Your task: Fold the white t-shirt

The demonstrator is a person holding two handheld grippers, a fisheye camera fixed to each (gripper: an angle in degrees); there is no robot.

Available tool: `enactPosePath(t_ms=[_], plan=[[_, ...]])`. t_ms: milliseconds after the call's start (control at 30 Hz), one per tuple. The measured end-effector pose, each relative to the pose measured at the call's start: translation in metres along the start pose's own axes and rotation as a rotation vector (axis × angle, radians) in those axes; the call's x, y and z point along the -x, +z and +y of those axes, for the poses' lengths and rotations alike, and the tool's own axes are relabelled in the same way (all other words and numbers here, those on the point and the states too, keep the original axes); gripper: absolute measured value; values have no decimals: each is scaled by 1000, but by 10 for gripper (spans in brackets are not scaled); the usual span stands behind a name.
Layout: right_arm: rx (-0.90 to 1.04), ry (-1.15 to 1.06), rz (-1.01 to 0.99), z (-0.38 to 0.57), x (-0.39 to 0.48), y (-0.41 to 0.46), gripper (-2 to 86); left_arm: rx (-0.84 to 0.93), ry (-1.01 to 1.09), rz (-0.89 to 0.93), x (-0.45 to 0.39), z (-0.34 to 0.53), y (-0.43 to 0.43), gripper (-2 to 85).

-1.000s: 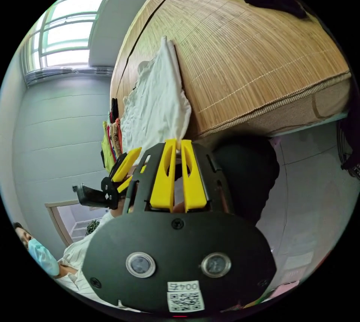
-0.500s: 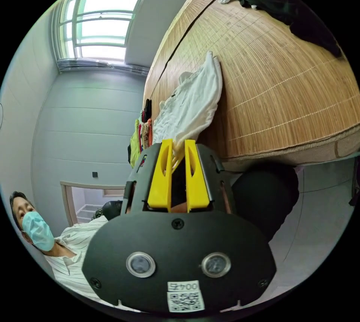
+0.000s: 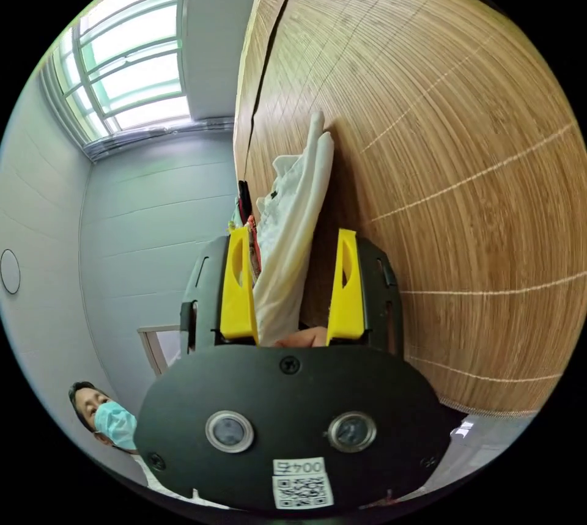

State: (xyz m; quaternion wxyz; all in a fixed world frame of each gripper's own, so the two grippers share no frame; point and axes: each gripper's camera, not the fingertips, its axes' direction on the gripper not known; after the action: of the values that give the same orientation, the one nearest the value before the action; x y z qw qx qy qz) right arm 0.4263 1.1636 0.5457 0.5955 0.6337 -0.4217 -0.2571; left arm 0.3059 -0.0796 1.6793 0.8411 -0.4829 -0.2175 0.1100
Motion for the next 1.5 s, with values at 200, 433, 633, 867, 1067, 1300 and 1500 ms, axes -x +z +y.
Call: enactPosePath(t_ms=[200, 433, 633, 867, 1067, 1300, 1500], plan=[[118, -37, 156, -60, 26, 40, 90, -21, -77, 28, 51, 24, -2, 13], [108, -82, 236, -72, 83, 74, 40, -53, -244, 67, 141, 86, -8, 13], [94, -207, 281, -50, 186, 127, 41, -126, -505, 95, 257, 189, -47, 12], [103, -341, 379, -11, 304, 239, 42, -204, -813, 154, 392, 352, -76, 11], [135, -390, 498, 17, 363, 369, 43, -243, -1119, 244, 497, 543, -62, 10], [143, -409, 696, 41, 381, 517, 42, -239, -1389, 353, 553, 764, 3, 10], [125, -367, 786, 53, 370, 602, 41, -245, -1611, 464, 556, 905, 59, 10]])
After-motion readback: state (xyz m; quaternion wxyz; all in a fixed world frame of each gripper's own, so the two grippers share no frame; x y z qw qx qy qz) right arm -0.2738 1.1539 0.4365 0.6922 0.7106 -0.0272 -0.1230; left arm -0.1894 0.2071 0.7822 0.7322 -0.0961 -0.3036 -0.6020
